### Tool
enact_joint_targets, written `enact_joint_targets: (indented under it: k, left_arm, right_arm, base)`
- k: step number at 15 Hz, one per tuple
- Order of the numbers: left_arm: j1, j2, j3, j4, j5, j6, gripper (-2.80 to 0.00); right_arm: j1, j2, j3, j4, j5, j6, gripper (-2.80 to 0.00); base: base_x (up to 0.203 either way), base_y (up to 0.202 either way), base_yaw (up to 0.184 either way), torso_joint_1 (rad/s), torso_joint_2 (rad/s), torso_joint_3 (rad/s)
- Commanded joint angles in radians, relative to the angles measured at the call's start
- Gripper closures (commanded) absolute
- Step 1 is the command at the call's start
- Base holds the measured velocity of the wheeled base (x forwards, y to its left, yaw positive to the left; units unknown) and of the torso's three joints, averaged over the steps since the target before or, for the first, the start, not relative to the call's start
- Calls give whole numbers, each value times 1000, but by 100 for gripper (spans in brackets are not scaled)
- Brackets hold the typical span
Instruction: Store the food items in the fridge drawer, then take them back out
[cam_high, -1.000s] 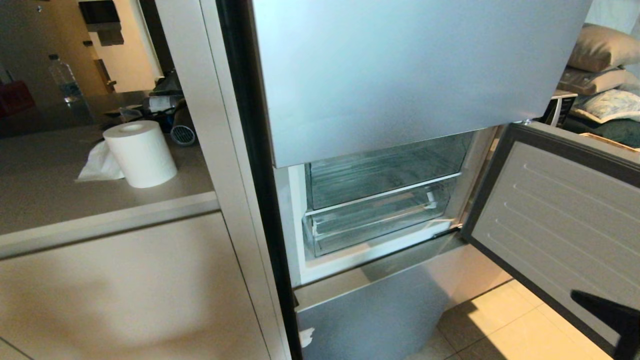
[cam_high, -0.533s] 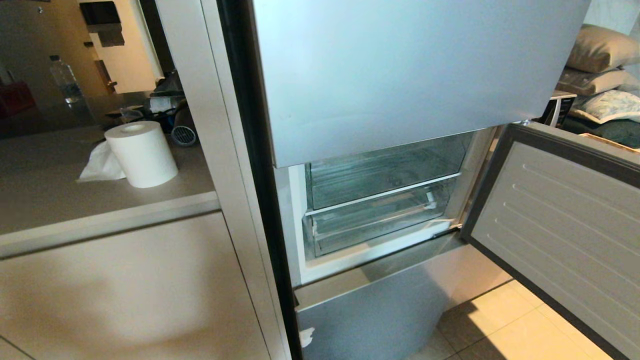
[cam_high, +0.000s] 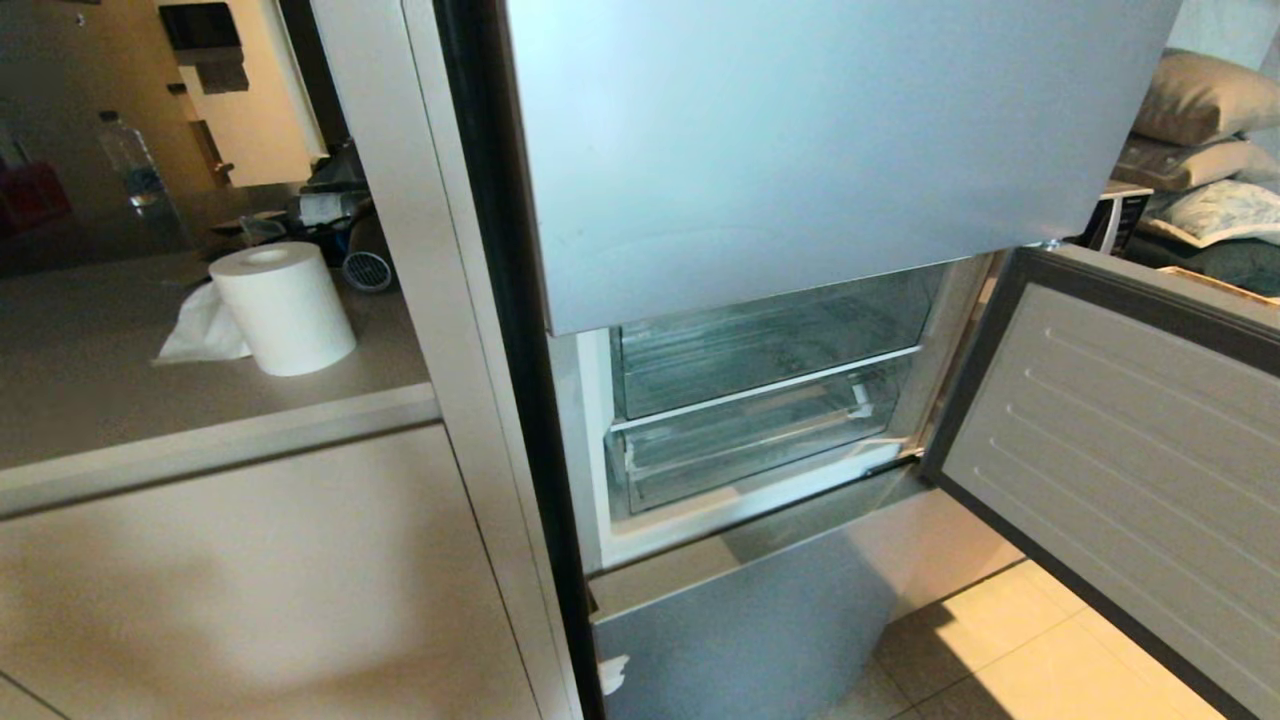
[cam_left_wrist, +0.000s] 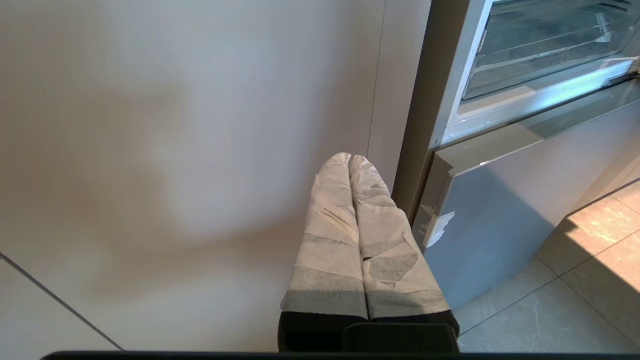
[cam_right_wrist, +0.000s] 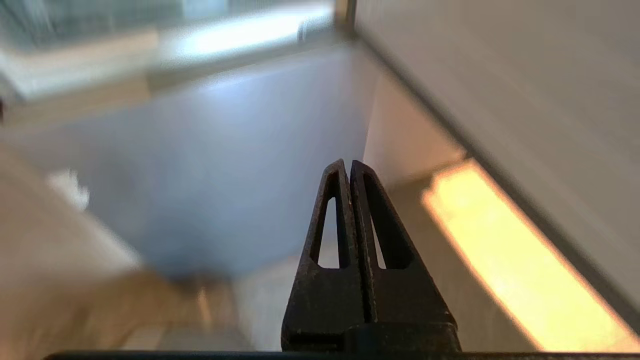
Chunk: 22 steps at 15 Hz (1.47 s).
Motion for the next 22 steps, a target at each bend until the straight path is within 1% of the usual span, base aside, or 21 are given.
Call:
enact_joint_targets:
  k: [1,5,9,11,22]
  left_arm:
    - [0,-2,2,0,0,0,0]
    - [0,-2,2,0,0,0,0]
    - [0,-2,2,0,-2,0,0]
    - [0,-2,2,0,0,-1,0]
    - [0,-2,2,0,0,0,0]
  right_arm:
    - [-13,-145,1,4,9,-18,0]
    - [-16,-142,1,4,14,-29,0]
    - [-16,-142,1,4,11,18,0]
    - [-16,-142,1,4,9,22,0]
    - [-16,-142,1,4,9,22,0]
  base:
    - [0,0,0,0,0,0]
    - [0,0,0,0,0,0]
    - [0,0,0,0,0,0]
    - [0,0,0,0,0,0]
    - [-189,0,2,5,3,2]
